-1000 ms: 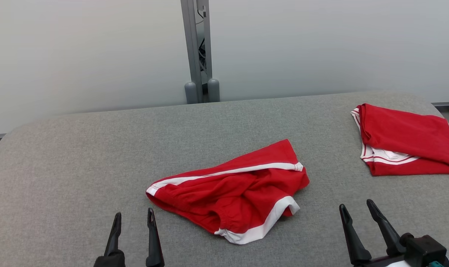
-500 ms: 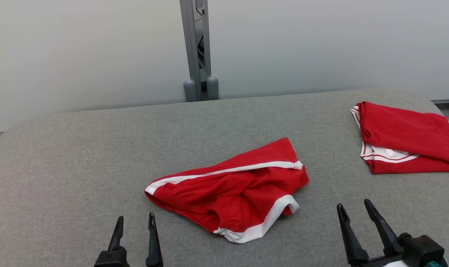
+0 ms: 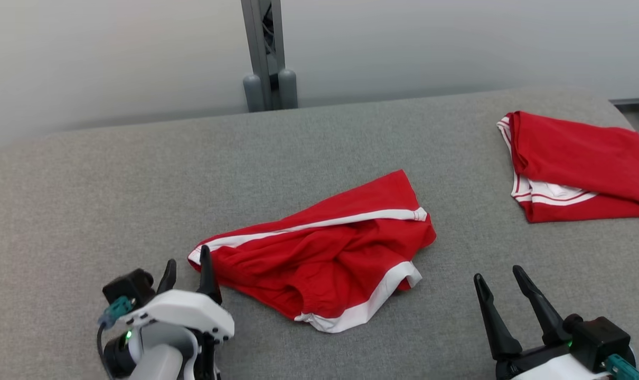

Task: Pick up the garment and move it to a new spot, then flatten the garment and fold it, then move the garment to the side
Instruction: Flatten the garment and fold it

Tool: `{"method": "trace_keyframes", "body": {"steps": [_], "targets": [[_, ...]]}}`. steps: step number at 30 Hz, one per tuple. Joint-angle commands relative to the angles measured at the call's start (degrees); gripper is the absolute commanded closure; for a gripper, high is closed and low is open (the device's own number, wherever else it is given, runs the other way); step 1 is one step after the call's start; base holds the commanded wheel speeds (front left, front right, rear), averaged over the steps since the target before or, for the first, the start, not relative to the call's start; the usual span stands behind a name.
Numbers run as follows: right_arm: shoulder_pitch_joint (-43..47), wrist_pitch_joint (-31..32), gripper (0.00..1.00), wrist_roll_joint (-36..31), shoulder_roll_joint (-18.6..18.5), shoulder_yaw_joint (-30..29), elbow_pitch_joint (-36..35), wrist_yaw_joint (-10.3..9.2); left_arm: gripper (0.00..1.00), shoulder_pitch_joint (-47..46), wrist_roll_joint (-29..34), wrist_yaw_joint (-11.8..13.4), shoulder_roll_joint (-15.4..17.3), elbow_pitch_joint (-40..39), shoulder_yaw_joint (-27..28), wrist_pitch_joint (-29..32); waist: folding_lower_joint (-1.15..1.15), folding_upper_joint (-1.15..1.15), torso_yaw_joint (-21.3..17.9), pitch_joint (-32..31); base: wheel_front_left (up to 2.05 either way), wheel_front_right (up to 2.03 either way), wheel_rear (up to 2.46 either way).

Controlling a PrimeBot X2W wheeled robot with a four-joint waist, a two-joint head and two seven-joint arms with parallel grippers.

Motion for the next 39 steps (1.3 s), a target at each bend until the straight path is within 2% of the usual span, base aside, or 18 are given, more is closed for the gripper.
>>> {"method": "trace_keyframes", "body": {"steps": [1,10,12,13,15,17,18,19,23,32,34,39], "targets": [[-0.9,0.0,0.0,0.4,-0.7,0.0,-0.3,-0.02,0.0,-2.7,0.0,0.5,0.3,2.1,-0.5,0.9,0.0,0.0,-0.3,2.0,0.0,0.0,0.0],[-2.8,0.0,0.0,1.0,-1.7,0.3,-0.4,-0.01,0.0,-9.2,-0.3,2.7,0.4,10.7,-0.5,3.6,0.0,0.0,-0.8,4.5,0.0,0.0,0.0],[-3.1,0.0,0.0,0.9,-1.8,0.4,-0.4,-0.01,0.05,-9.7,-0.7,2.8,0.4,11.9,-0.6,4.1,0.0,0.0,-0.8,4.7,0.0,0.0,0.0],[-3.2,0.0,0.0,0.9,-1.8,0.4,-0.4,-0.02,0.11,-10.0,-1.0,2.5,0.4,12.3,-0.6,4.3,0.0,0.0,-0.8,4.8,0.0,0.0,0.0],[-3.3,0.0,0.0,0.8,-1.9,0.3,-0.4,-0.01,0.34,-10.0,-1.7,1.6,0.4,13.0,-1.0,4.6,0.0,0.0,-0.6,4.8,0.0,0.0,0.0],[-3.1,0.0,0.0,0.7,-1.8,0.3,-0.4,-0.01,0.85,-9.9,-3.0,0.5,0.3,13.2,-1.3,5.1,0.0,0.0,-0.4,4.7,0.0,0.0,0.0],[-3.1,0.0,0.0,0.7,-1.8,0.3,-0.4,-0.01,0.85,-9.9,-3.0,0.5,0.3,13.2,-1.3,5.1,0.0,0.0,-0.4,4.7,0.0,0.0,0.0],[-3.0,0.0,0.0,0.7,-1.8,0.3,-0.4,-0.01,1.0,-9.7,-3.7,0.0,0.3,13.2,-1.5,5.4,0.0,0.0,-0.3,4.7,0.0,0.0,0.0],[-2.8,0.0,0.0,0.6,-1.9,0.8,-0.2,-0.01,1.0,-8.9,-5.8,-0.8,0.3,12.9,-3.2,5.5,0.0,0.0,0.3,4.5,0.0,0.0,0.0],[-6.5,0.0,0.0,2.4,-2.5,1.9,1.6,-0.02,1.0,-7.6,-6.1,-1.6,0.3,7.8,-5.6,-0.2,0.0,0.0,1.6,4.6,0.0,0.0,0.0],[-8.8,0.0,0.0,5.0,-2.9,3.4,4.7,-0.01,1.0,-7.1,-5.7,-1.7,0.3,5.6,-6.1,-0.8,0.0,0.0,2.0,5.1,0.0,0.0,0.0],[-18.6,0.2,0.0,12.0,-6.4,11.8,17.5,-0.01,1.0,-6.7,-4.5,-1.0,0.3,1.5,-7.3,-0.8,0.0,0.0,3.2,6.1,0.0,0.0,0.0]]}}
